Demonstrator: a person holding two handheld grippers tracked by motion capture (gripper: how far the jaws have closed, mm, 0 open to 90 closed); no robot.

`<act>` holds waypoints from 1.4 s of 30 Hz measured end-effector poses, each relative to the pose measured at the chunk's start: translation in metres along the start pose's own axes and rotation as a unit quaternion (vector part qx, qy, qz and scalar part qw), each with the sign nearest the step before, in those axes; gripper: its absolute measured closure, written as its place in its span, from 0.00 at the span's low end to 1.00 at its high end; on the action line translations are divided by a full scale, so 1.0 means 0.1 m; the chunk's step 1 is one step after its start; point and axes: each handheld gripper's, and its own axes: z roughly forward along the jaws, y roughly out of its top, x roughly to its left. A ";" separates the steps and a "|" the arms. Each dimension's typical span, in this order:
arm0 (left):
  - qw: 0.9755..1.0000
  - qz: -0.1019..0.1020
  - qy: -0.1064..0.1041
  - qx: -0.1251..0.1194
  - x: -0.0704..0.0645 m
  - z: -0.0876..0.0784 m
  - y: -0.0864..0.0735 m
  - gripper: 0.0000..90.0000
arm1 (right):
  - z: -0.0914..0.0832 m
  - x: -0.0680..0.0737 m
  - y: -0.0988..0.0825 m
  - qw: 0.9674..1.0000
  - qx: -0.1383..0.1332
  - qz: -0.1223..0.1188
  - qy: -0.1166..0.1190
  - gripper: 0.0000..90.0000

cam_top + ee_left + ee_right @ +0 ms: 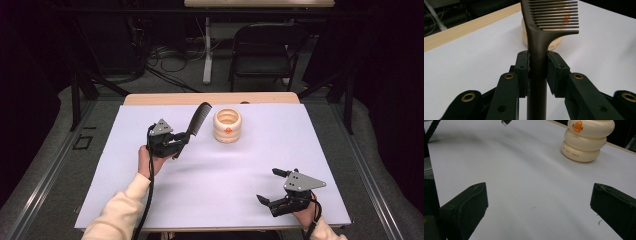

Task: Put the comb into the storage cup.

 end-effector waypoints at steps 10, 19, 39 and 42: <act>1.000 -0.004 0.006 -0.012 0.01 0.06 0.02 0.81 | 0.00 0.00 0.00 1.000 0.000 0.001 -0.001 0.01; 1.000 -0.006 0.009 -0.023 0.02 0.11 0.06 0.81 | 0.00 0.00 0.00 1.000 -0.001 0.002 -0.001 0.01; 0.999 -0.014 0.009 -0.034 0.02 0.21 0.16 0.81 | -0.01 0.00 0.00 1.000 -0.001 0.004 -0.002 0.01; 0.999 -0.016 0.008 -0.035 0.03 0.22 0.17 0.81 | -0.01 0.00 0.00 1.000 -0.002 0.003 -0.002 0.01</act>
